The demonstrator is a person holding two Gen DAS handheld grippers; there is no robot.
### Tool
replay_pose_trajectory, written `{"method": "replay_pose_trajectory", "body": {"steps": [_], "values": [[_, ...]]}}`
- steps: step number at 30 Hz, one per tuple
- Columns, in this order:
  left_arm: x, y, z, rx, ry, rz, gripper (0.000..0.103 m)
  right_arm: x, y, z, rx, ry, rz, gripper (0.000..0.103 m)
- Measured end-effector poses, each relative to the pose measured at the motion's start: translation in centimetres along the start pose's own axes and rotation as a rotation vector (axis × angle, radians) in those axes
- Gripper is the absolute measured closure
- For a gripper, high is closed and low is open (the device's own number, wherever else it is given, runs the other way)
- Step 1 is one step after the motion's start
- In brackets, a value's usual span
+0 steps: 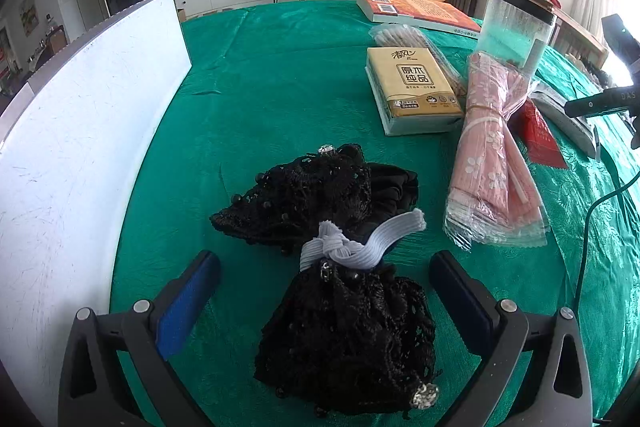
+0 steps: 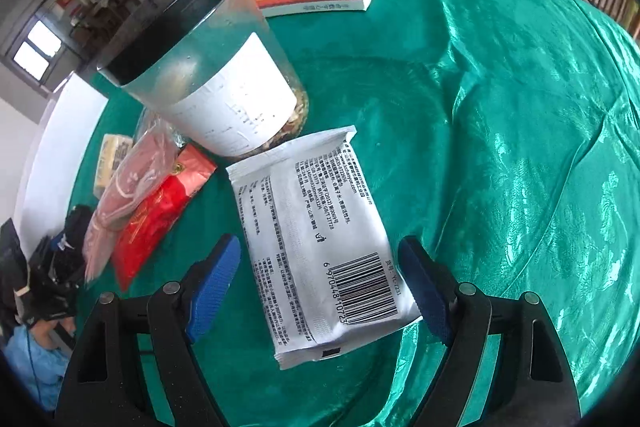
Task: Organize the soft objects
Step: 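Grasp the black lace fabric with the left tool while the right tool grasps the white snack packet, then carry the lace and snack packet into the white box and open both tools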
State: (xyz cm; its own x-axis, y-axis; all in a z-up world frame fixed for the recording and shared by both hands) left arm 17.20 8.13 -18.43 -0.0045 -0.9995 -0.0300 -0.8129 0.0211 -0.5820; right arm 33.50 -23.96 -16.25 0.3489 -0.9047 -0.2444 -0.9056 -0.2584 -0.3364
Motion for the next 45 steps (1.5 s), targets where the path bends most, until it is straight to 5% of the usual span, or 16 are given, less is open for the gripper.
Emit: {"method": "replay_pose_trajectory", "body": {"steps": [7, 13, 14, 15, 16, 18, 23, 28, 32, 36, 38, 39, 40, 42, 45], "values": [[0.0, 0.0, 0.0, 0.0, 0.0, 0.0, 0.0, -3.3, 0.0, 3.0, -0.032, 0.197, -0.161, 0.017], [0.1, 0.1, -0.1, -0.013, 0.015, 0.01, 0.002, -3.4, 2.3, 1.9, -0.014, 0.223, -0.038, 0.029], [0.1, 0.1, -0.3, -0.021, 0.021, 0.016, 0.006, -3.3, 3.2, 1.5, 0.001, 0.231, -0.002, 0.029], [0.1, 0.1, -0.8, -0.016, 0.023, 0.022, 0.027, -3.5, 4.1, 1.1, 0.016, 0.226, 0.032, 0.029], [0.2, 0.1, -1.3, -0.015, 0.034, 0.031, 0.051, -3.7, 5.0, 0.4, 0.032, 0.205, 0.066, 0.03], [0.3, 0.1, -1.9, -0.023, 0.064, 0.034, 0.065, -4.6, 7.3, -0.8, 0.075, 0.096, 0.167, 0.031], [0.3, 0.9, -4.0, -0.024, 0.204, -0.084, 0.066, -6.6, 12.3, -3.1, 0.168, -0.228, 0.448, 0.031], [-1.2, 0.3, -11.0, 0.044, 0.313, -0.135, 0.066, -12.1, 13.3, -4.7, 0.181, -0.443, 0.499, 0.031], [-7.9, 0.1, -17.4, 0.14, 0.182, -0.15, 0.066, -23.2, 10.3, -7.4, 0.173, -0.592, 0.356, 0.031], [-17.7, 3.0, -20.9, 0.144, -0.09, -0.217, 0.063, -36.9, 8.2, -8.8, 0.129, -0.757, 0.189, 0.03], [-22.3, 5.2, -21.6, 0.123, -0.26, -0.272, 0.047, -43.4, 7.7, -8.5, 0.11, -0.787, 0.095, 0.028], [-24.1, 6.3, -21.8, 0.106, -0.333, -0.298, 0.023, -46.0, 7.6, -8.0, 0.101, -0.775, 0.05, 0.026], [-25.5, 7.2, -22.1, 0.101, -0.383, -0.321, 0.011, -48.4, 7.5, -7.2, 0.08, -0.75, -0.005, 0.025], [-26.8, 8.0, -22.9, 0.131, -0.419, -0.359, 0.011, -51.2, 7.7, -5.6, 0.06, -0.68, -0.111, 0.026], [-26.1, 7.6, -23.1, 0.183, -0.369, -0.4, 0.01, -49.4, 8.2, -5.1, 0.177, -0.494, -0.212, 0.026]]}}
Point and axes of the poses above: each gripper's, at about its wrist camera, not at the fingertips, and z roughly the way its jaws point, x to its right, y to its underside, the point moved 8 cm from there along z, roughly the way its jaws point, and after that the axes turned 4 degrees about z, right-handed, at the moved point
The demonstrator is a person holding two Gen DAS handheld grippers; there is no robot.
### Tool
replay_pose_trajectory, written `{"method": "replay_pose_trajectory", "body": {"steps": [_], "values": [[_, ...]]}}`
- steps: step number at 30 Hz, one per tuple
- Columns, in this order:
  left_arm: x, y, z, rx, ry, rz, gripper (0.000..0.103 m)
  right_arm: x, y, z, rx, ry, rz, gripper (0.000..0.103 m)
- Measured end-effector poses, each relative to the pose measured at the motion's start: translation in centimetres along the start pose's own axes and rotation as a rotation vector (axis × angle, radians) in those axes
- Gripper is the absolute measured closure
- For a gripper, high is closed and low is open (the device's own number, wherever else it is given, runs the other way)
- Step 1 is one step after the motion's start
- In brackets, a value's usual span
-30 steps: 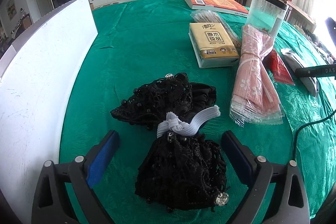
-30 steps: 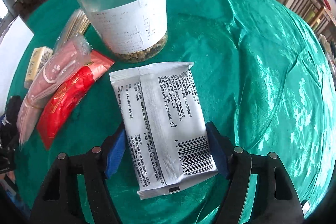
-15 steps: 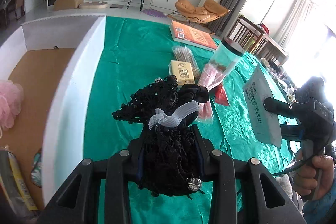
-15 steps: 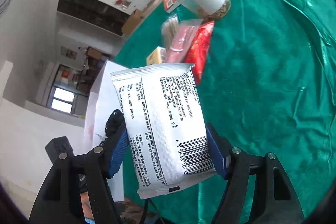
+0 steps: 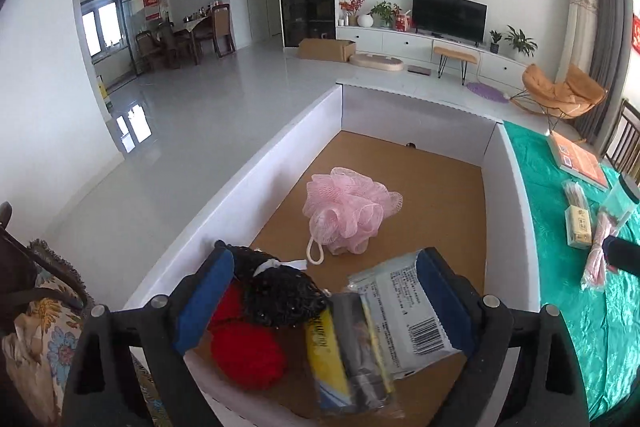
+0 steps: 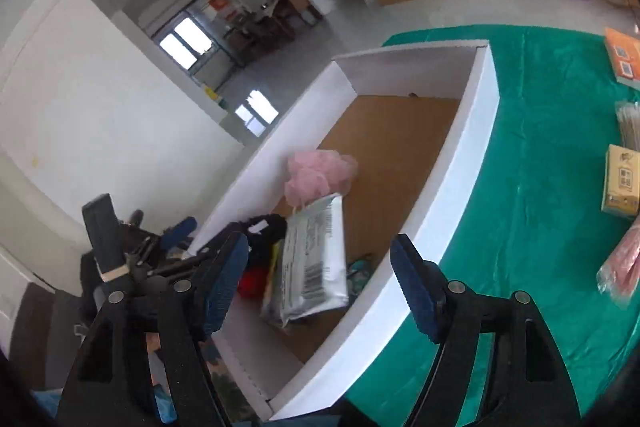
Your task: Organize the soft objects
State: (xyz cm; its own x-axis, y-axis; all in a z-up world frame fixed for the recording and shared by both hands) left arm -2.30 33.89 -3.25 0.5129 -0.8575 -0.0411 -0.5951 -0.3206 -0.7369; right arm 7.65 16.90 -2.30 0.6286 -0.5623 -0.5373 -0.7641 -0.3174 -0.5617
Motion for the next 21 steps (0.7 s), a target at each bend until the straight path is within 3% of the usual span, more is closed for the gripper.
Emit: {"method": "replay_pose_trajectory", "body": {"steps": [3, 7, 11, 15, 21], "values": [[4.5, -0.2, -0.4, 0.016, 0.165, -0.004, 0.01, 6.8, 1.4, -2.8, 0.103, 0.262, -0.037, 0.026], [15.0, 0.7, -2.1, 0.003, 0.401, 0.096, 0.004, 20.1, 4.9, -8.2, 0.177, 0.681, 0.034, 0.026], [25.4, 4.0, -1.1, -0.085, 0.539, 0.25, 0.003, 30.2, 9.5, -14.9, 0.178, 0.914, 0.197, 0.026], [31.5, 6.8, 3.2, -0.179, 0.534, 0.338, 0.003, 33.7, 12.5, -19.1, 0.205, 1.043, 0.236, 0.026], [33.7, 8.3, 9.0, -0.192, 0.443, 0.402, 0.003, 35.3, 12.7, -19.1, 0.195, 1.013, 0.313, 0.026]]}}
Point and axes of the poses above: each gripper's, at about its wrist camera, not at the fingertips, and z roughly the way its jaws point, x to its right, y to its underside, the point moved 8 cm from there along z, roughly the way its jaws point, and after that the axes turned 4 degrees about z, right-handed, at the moved point
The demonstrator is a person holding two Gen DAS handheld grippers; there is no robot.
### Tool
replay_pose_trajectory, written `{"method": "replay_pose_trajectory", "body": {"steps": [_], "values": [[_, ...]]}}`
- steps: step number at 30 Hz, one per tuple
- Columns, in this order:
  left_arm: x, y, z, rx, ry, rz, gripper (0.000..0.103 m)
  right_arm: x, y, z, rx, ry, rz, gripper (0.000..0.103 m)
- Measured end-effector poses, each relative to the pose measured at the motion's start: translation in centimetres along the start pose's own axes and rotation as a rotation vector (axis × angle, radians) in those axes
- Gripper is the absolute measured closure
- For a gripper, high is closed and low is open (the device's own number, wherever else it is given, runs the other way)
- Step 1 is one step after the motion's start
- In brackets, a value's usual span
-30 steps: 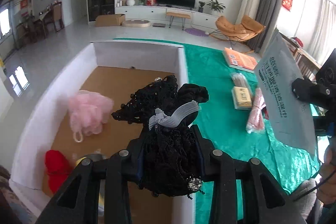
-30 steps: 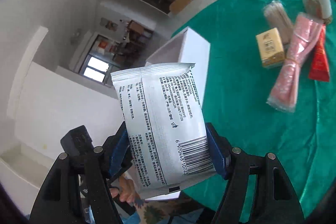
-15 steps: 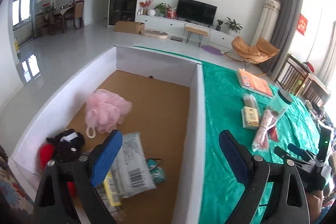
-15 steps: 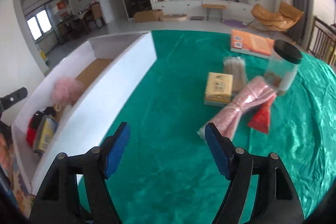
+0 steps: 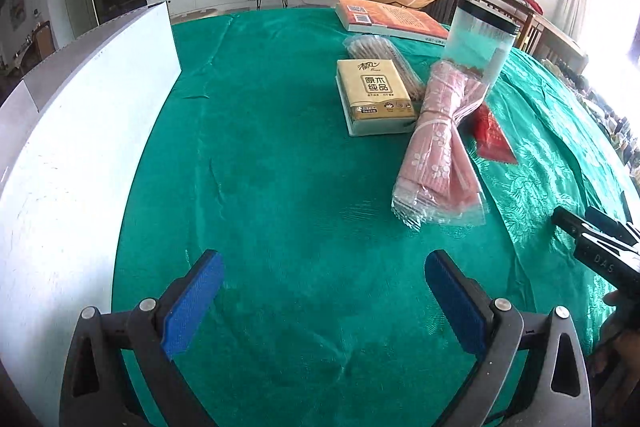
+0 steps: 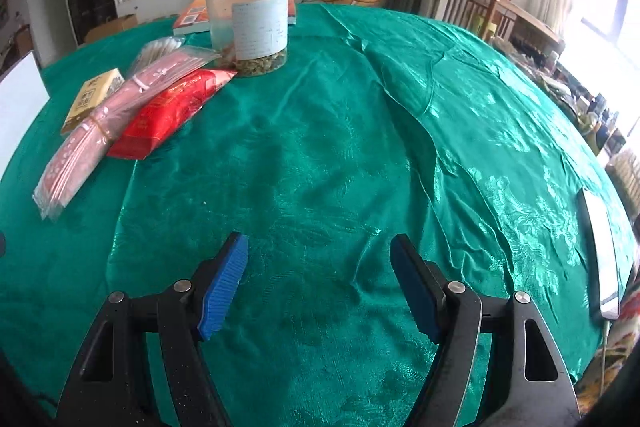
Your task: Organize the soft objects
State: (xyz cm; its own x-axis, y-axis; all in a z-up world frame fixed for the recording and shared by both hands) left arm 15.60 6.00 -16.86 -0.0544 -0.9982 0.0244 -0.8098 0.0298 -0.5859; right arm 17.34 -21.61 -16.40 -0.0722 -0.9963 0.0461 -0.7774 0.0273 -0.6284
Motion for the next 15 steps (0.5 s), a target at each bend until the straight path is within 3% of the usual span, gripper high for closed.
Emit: {"method": "replay_pose_trajectory", "body": {"steps": [5, 15], "values": [[-0.1, 0.7, 1.4, -0.008, -0.029, 0.034, 0.003, 1.0, 0.3, 0.3, -0.027, -0.042, 0.074, 0.021], [-0.2, 0.6, 1.6, -0.003, -0.034, 0.047, 0.0, 0.8, 0.5, 0.2, -0.028, -0.038, 0.07, 0.02]]}}
Point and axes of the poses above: each gripper's, at about its wrist camera, not at the fingertips, and z roughly the way its jaws point, x to its right, y to its underside, the point moved 8 cm from there along z, roughly the way its jaws point, and after that the axes turned 4 degrees about z, right-handed, at the moved point
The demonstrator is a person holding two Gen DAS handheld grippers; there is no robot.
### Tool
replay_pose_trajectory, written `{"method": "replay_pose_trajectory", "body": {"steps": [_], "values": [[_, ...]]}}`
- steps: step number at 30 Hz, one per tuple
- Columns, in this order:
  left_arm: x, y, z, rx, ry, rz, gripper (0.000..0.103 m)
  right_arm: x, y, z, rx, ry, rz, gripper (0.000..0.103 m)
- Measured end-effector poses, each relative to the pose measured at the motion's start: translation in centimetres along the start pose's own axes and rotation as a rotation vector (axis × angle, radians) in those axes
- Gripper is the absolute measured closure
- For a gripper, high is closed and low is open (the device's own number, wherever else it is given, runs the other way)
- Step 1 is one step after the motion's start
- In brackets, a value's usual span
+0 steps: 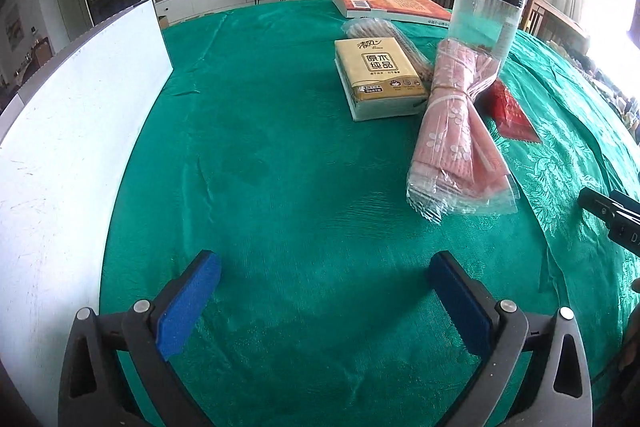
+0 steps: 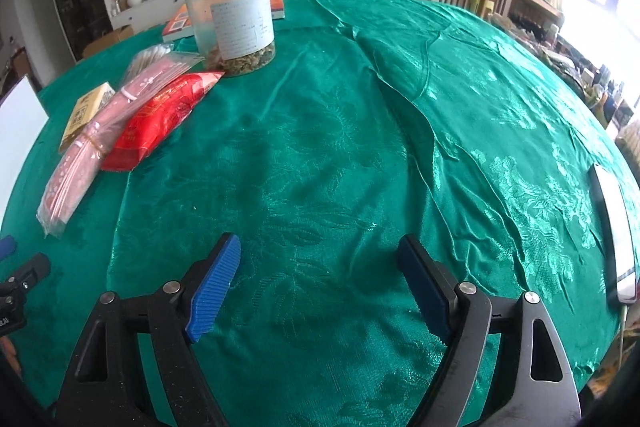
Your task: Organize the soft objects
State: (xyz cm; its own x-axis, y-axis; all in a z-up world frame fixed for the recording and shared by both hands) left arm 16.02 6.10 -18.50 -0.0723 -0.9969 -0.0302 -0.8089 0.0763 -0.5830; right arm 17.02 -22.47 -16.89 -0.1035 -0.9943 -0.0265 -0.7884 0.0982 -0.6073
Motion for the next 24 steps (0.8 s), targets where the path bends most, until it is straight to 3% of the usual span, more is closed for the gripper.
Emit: {"method": "replay_pose_trajectory", "body": {"steps": [16, 22, 24], "values": [[0.0, 0.0, 0.0, 0.0, 0.0, 0.0, 0.0, 0.0, 0.0, 0.0, 0.0, 0.0, 0.0, 0.019], [0.0, 0.0, 0.0, 0.0, 0.0, 0.0, 0.0, 0.4, -3.4, 3.1, -0.013, 0.004, 0.022, 0.005], [0.0, 0.0, 0.0, 0.0, 0.0, 0.0, 0.0, 0.4, -4.0, 3.6, -0.015, -0.004, 0.009, 0.005]]}}
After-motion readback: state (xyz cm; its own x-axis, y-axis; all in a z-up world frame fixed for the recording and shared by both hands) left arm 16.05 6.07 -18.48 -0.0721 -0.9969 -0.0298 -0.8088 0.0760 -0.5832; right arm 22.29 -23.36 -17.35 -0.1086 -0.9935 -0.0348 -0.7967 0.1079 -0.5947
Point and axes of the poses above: each gripper's, at about its wrist camera, not at the fingertips, and z roughly the way its jaws point, x to its right, y to its underside, the point moved 8 cm from there along z, roughly the way its jaws point, and after that the axes turned 4 degrees about z, right-handed, at the moved point
